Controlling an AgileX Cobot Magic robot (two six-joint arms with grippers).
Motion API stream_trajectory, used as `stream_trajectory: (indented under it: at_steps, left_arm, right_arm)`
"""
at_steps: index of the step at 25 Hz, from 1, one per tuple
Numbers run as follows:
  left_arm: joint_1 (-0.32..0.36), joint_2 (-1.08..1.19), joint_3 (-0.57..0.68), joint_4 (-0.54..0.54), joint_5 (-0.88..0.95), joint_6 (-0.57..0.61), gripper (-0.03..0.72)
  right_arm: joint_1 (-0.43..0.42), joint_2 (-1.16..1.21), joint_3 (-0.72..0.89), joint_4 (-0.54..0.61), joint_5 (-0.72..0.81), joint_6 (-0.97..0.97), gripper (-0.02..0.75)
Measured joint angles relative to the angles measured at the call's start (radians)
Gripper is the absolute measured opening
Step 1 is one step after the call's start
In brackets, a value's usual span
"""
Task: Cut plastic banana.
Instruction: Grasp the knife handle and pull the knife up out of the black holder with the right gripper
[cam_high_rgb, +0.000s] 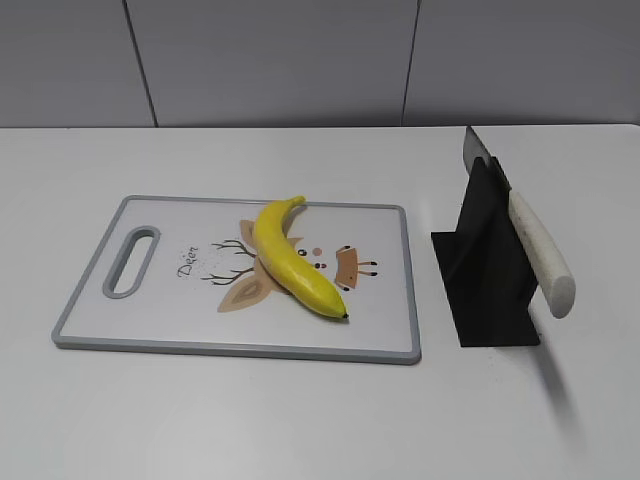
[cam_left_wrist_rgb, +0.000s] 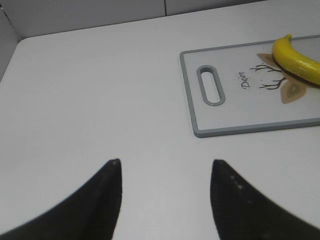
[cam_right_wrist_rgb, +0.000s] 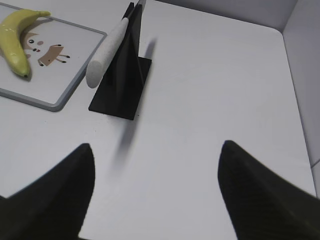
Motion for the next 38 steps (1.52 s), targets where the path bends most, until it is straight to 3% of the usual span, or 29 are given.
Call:
stream_trajectory:
  at_steps: [38]
  left_arm:
    - [0.000, 0.000, 0.002, 0.000, 0.000, 0.000, 0.544]
  right_arm:
    - [0.000, 0.000, 0.000, 0.004, 0.000, 0.000, 0.595]
